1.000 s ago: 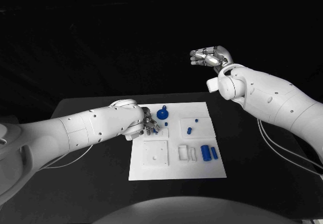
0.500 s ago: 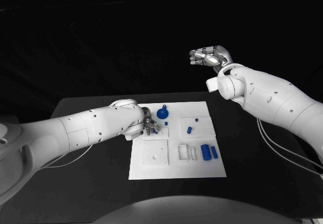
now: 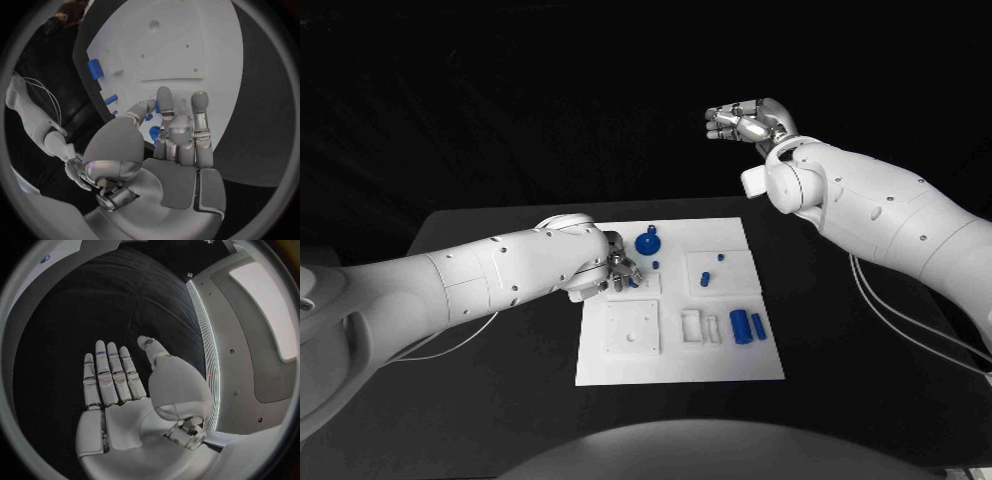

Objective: Assemble the parts on the task board

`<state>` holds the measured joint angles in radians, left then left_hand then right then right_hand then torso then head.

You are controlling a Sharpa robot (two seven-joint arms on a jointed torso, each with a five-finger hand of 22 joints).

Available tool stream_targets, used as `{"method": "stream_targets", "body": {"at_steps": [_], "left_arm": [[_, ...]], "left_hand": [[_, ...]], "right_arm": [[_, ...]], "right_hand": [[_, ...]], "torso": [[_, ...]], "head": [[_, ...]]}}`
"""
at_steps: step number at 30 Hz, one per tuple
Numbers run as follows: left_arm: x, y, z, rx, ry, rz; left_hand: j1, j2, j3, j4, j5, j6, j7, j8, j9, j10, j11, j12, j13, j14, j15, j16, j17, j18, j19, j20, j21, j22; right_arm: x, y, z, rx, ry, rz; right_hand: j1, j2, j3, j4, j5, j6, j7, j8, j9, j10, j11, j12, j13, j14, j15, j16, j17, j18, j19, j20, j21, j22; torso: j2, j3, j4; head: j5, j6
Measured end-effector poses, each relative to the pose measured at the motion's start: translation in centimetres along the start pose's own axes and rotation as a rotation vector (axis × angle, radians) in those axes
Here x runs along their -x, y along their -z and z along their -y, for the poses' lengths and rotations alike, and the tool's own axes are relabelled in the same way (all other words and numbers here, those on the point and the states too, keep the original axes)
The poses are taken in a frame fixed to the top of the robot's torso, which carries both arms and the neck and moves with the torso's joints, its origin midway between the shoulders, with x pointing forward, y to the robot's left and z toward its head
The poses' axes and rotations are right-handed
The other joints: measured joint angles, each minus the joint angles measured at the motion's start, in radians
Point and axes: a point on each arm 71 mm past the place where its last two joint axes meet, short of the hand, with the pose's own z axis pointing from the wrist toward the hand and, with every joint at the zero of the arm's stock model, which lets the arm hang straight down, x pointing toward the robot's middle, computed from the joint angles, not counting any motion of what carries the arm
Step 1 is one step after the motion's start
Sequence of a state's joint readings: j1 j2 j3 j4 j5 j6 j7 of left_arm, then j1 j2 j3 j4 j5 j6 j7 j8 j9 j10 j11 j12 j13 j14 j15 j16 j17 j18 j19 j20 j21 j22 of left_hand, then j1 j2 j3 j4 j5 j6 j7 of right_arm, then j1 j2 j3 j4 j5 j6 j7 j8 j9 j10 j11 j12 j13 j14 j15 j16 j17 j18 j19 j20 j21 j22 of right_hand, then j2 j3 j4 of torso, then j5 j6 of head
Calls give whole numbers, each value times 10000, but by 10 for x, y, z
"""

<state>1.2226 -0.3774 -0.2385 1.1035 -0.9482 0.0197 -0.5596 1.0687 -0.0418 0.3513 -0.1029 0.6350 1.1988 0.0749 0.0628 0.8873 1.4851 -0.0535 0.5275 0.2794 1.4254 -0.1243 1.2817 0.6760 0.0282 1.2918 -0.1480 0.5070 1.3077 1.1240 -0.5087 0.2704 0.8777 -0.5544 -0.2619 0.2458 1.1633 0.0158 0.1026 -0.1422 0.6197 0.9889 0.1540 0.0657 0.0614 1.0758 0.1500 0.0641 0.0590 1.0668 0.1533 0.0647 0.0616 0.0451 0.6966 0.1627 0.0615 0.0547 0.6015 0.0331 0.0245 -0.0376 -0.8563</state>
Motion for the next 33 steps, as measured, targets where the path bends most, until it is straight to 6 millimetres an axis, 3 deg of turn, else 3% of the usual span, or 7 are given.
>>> {"method": "stream_targets", "body": {"at_steps": [33], "left_arm": [[1, -2, -1, 94, -117, -108]], "left_hand": [[0, 0, 0, 0, -48, 0, 0, 23, 14, 0, 1, 0, 18, 4, 32, 0, -34, -55, 0, 0, 0, -3]], "right_arm": [[0, 0, 0, -13, -15, -11]], "right_hand": [[0, 0, 151, 15, 116, 1, -1, 0, 0, 0, 0, 0, 0, 0, 0, 0, 0, 0, 1, 0, 0, 1]], "torso": [[5, 1, -4]], "head": [[-16, -48]]}}
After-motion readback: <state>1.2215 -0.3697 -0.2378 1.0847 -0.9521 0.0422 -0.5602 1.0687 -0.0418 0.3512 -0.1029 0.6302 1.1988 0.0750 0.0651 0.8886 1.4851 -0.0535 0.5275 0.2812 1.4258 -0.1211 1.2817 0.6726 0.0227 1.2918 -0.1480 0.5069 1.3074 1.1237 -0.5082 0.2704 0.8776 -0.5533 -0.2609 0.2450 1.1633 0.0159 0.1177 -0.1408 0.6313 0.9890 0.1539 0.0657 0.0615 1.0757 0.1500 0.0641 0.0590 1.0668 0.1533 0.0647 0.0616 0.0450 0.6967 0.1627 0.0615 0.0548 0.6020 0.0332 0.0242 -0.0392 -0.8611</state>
